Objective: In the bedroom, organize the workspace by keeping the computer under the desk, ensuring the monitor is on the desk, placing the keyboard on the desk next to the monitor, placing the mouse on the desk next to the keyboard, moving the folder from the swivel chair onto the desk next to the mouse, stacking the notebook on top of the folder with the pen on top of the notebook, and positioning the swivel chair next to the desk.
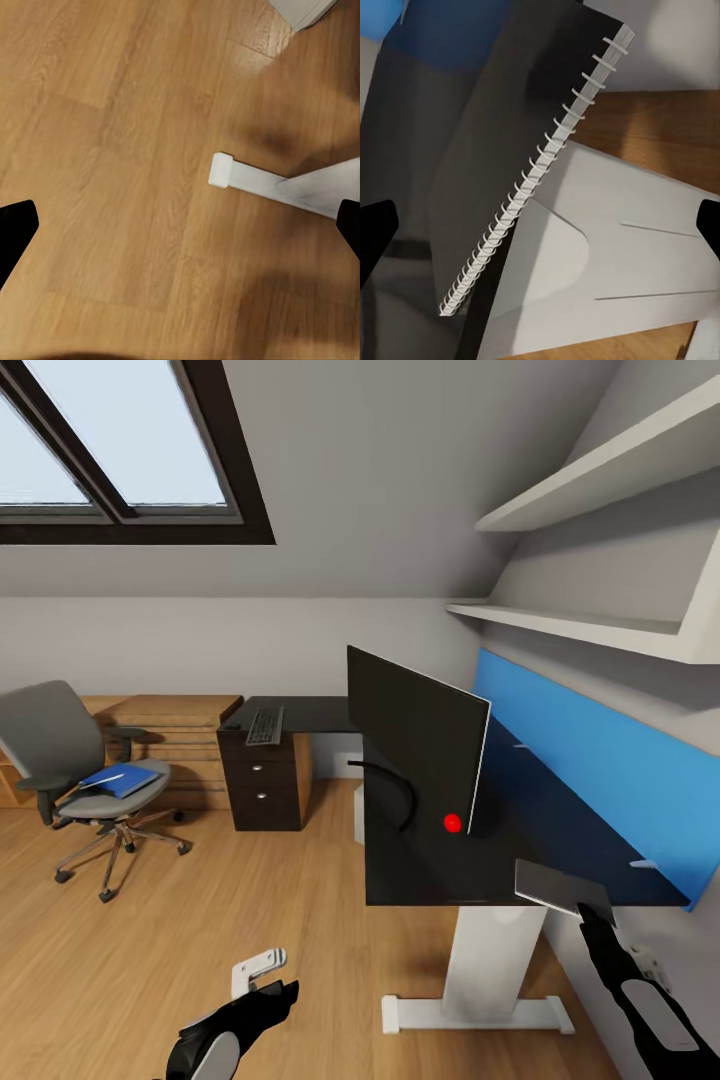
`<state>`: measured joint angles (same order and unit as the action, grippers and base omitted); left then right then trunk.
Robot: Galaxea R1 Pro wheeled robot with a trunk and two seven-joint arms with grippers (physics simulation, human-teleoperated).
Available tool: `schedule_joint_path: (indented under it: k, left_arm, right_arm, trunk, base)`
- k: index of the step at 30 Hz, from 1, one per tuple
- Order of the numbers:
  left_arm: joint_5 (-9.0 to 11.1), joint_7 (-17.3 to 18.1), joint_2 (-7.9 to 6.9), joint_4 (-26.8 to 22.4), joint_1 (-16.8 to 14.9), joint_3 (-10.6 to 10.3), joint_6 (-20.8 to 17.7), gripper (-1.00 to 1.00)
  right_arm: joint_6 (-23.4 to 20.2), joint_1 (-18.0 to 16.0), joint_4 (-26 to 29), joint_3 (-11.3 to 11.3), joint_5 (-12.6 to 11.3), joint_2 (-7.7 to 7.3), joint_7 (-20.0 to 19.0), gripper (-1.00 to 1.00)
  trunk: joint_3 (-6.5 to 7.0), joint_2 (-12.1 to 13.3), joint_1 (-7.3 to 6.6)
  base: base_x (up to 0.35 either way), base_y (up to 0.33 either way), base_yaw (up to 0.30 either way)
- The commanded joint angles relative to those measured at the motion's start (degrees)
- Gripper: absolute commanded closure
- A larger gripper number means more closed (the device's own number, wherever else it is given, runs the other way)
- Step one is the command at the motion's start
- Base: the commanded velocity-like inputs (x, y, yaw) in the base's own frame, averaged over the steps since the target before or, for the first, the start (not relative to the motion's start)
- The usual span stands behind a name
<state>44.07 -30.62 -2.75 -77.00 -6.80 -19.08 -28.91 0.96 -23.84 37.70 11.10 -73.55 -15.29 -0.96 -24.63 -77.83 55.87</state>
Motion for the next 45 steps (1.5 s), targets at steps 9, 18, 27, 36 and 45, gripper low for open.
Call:
schedule_joint_path:
  k: [9,18,27,36,45]
  left_arm:
    - [0.58,-0.58,-0.06,-0.08,-0.05,-0.16,0.04,-1.0]
    - [0.58,-0.59,-0.06,-0.13,-0.05,-0.16,0.15,-1.0]
    - [0.55,-0.58,-0.06,-0.09,-0.05,-0.19,0.14,-1.0]
    - [0.53,-0.58,-0.06,-0.08,-0.05,-0.18,0.13,-1.0]
    - [0.66,-0.58,-0.06,-0.08,-0.05,-0.17,0.03,-1.0]
  right_arm:
    - [0.12,-0.05,0.01,0.14,-0.71,-0.01,-0.1,-1.0]
    - [0.11,-0.03,0.04,0.24,-0.72,-0.01,-0.1,-1.0]
    - [0.11,-0.06,0.09,0.24,-0.72,-0.01,-0.1,-1.0]
    - [0.1,-0.04,0.09,0.24,-0.72,-0.04,-0.1,-1.0]
    - [0.03,-0.01,0.09,0.24,-0.73,-0.05,-0.16,-1.0]
  trunk:
    - [-0.06,-0.04,0.0]
    - [-0.06,-0.04,0.0]
    - [-0.06,-0.04,0.0]
    - [-0.06,-0.04,0.0]
    - [-0.06,-0.04,0.0]
  base:
    - [0.128,-0.02,0.0]
    - [0.124,-0.042,0.0]
    - [0.043,-0.019,0.0]
    - [0.002,-0.118,0.0]
    - [0.0,-0.04,0.0]
